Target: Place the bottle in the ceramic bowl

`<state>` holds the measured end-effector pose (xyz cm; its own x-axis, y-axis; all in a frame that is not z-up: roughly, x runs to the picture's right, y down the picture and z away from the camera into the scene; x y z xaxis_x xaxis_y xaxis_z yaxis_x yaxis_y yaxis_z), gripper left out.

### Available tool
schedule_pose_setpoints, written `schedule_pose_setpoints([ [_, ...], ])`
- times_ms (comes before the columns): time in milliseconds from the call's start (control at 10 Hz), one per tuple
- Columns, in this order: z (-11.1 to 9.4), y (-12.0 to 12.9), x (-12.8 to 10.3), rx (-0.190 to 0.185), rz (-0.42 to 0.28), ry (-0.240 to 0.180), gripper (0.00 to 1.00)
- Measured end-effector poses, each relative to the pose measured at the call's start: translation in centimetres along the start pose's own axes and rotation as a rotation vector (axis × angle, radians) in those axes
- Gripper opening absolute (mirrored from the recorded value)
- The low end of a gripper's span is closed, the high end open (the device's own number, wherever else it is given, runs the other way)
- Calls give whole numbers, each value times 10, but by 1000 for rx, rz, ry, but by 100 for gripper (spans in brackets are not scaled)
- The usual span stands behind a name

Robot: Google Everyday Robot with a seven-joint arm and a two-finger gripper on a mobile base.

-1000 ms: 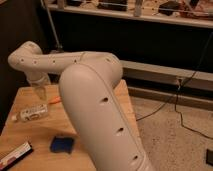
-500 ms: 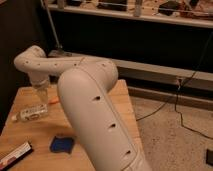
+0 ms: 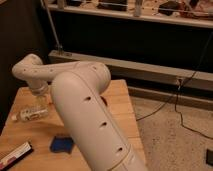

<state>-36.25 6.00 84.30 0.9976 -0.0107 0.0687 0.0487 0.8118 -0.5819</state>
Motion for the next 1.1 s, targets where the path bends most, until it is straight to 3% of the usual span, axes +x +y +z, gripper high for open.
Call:
schedule_pose_setpoints([
  [300,15,9,-16,2,-1,-2,65],
  [500,14,14,-24,8,-17,-13,65],
  [1100,20,48,-56,-29,-104,-53,65],
])
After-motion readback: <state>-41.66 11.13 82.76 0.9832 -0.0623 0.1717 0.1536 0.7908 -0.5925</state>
